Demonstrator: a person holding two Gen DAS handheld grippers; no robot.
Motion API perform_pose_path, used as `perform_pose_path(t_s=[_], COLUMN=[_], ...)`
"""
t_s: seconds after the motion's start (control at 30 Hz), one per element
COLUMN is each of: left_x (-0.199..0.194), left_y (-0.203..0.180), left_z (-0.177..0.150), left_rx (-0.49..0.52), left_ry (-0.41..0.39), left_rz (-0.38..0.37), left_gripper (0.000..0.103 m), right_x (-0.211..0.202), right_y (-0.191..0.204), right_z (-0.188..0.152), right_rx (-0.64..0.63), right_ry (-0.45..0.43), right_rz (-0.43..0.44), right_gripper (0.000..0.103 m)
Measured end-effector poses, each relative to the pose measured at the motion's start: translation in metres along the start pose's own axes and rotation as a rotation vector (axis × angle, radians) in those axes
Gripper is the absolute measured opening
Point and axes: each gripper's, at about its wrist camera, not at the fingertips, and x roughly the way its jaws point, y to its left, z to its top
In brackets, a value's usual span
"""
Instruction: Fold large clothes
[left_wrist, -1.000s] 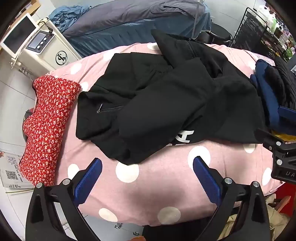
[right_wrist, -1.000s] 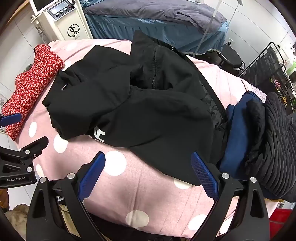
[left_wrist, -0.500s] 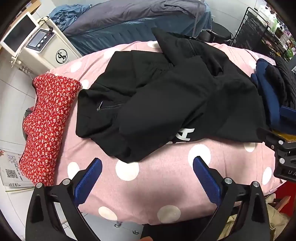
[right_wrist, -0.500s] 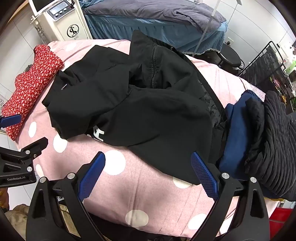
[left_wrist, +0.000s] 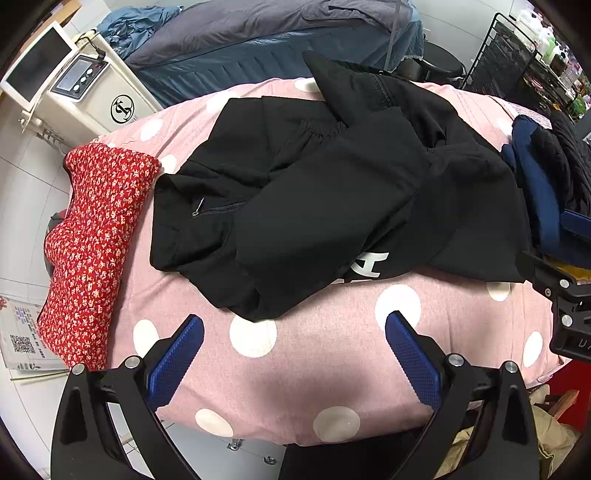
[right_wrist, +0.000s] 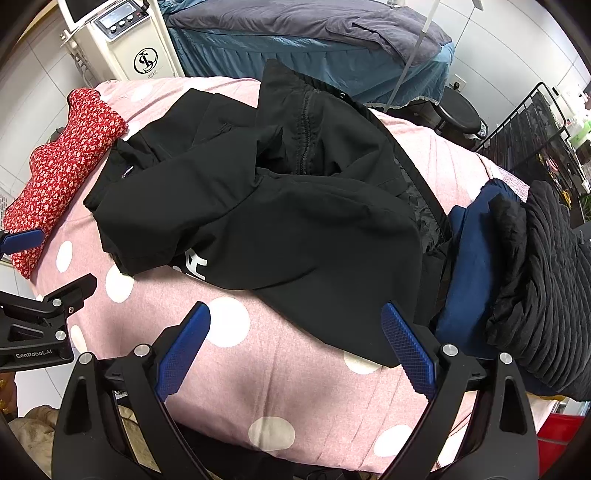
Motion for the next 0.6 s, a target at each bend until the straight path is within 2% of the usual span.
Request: perform_pose_path(t_s=[0.6], left_x=[0.0025], left_y=[0.0004], left_z=[-0.0010], left_rx=[-0.003], left_ry=[0.004], left_rz=[0.000], left_gripper=[0.097], right_x=[0.0011], right_y=[-0.0001], right_z=[-0.0014], right_rx=[0.000], right_ry=[0.003], right_rz=[-0.001], right_gripper=[0.093])
